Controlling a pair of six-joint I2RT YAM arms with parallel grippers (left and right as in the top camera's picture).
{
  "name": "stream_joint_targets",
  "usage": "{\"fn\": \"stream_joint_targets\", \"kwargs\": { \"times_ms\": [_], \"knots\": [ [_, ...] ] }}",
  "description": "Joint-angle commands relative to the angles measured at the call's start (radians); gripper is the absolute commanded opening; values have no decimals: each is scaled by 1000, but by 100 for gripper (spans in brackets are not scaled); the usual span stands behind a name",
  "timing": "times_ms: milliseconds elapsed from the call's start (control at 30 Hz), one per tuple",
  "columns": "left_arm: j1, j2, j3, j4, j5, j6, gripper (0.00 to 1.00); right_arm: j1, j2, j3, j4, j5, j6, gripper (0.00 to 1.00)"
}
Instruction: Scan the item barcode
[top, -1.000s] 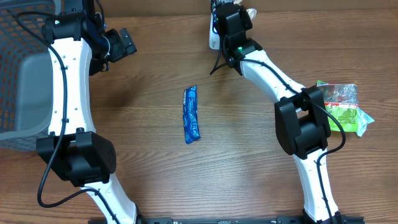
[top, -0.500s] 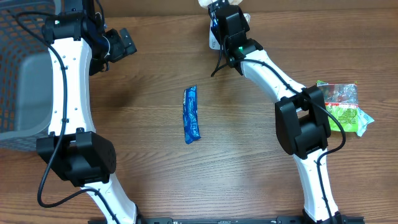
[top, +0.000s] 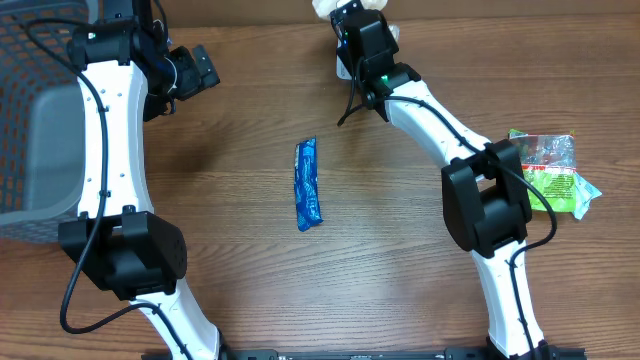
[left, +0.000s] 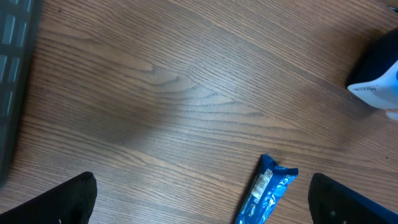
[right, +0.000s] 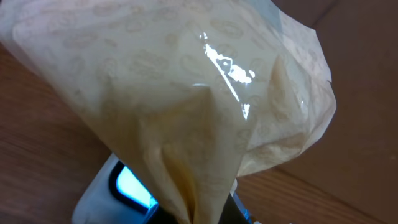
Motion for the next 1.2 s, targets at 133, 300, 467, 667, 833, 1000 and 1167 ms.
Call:
{"fn": "stream_joint_targets", "kwargs": {
  "times_ms": [133, 300, 467, 667, 833, 1000, 1167],
  "knots": [
    [-3, 3, -3, 3, 4, 23, 100, -6, -350, 14, -275, -244, 304, 4],
    [-3, 3, -3, 3, 3, 23, 100, -96, -526, 14, -561, -244, 507, 4],
    [-3, 3, -3, 3, 3, 23, 100, -311, -631, 14, -895, -245, 740, 4],
    [-3, 3, -3, 3, 4, 23, 100, -591, -608, -18, -1176, -267, 828, 4],
    [-3, 3, -3, 3, 3, 23, 100, -737, -576, -147, -1204, -358, 817, 4],
    [-3, 3, -3, 3, 4, 22, 100, -797, -570, -332, -1115, -358, 817, 15],
    [-3, 3, -3, 3, 3, 23, 100, -816, -570, -441, -1012, -358, 817, 34]
  ]
}}
